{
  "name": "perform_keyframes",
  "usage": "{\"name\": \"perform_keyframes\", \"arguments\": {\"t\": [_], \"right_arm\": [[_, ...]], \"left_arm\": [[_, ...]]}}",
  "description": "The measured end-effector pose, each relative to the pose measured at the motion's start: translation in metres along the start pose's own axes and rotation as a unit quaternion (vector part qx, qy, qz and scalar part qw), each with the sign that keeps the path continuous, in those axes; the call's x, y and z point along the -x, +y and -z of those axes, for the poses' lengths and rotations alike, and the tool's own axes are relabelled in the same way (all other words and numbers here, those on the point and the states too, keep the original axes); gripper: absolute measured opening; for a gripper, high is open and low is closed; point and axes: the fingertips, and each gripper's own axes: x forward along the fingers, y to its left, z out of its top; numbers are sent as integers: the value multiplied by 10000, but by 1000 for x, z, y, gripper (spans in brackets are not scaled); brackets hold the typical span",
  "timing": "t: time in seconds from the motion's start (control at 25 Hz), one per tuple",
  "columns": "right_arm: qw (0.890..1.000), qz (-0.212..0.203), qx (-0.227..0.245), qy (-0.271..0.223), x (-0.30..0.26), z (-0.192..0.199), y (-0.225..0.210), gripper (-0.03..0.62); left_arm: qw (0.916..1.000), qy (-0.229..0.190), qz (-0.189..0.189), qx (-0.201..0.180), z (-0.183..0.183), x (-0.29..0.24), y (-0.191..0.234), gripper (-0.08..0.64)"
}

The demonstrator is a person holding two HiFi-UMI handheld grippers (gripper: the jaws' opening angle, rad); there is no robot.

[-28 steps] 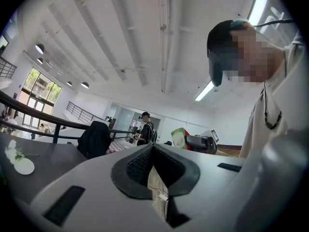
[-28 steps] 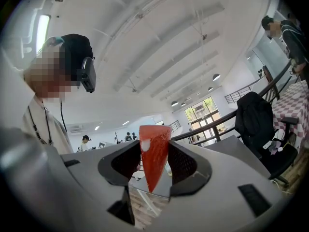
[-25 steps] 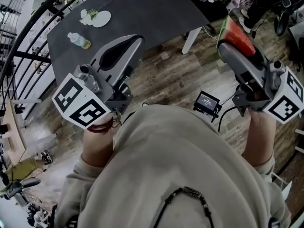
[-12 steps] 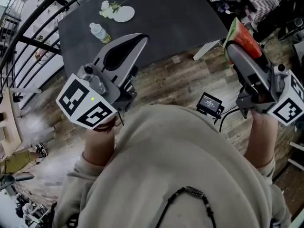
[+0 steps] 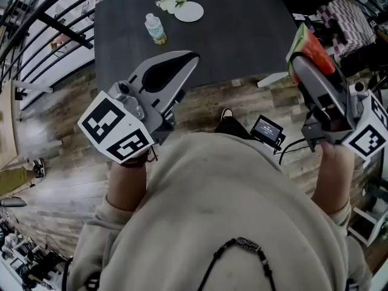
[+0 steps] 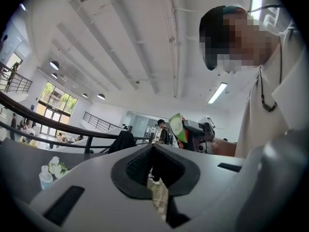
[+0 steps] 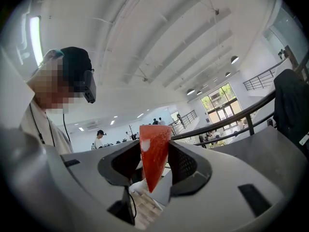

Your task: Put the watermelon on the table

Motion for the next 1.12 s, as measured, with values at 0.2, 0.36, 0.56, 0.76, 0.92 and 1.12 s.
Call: {"name": "perform_keyframes", "arguments": {"t": [0.2, 0.36, 0.56, 0.76, 0.92, 1.12], "right_arm": [[9994, -295, -72, 188, -38, 2, -13, 189], [9979, -575, -45, 294, -63, -3, -33, 189], [9969, -727, -119, 281, -88, -14, -81, 189], [9962, -817, -213, 218, -106, -24, -134, 189], [9954, -893, -291, 177, -121, -32, -176, 189], [9938, -965, -508, 216, -125, -47, -227, 189]], "left_arm": [[9992, -111, -390, 5, -4, 18, 28, 3], [9962, -275, -829, 49, -8, 24, 58, 3], [9942, -226, -1040, 139, -11, 18, 89, 3], [9937, -109, -1100, 164, -2, -18, 128, 3], [9937, 19, -1114, 132, -2, -58, 151, 3], [9927, 285, -1165, 153, -4, -116, 183, 3]]}}
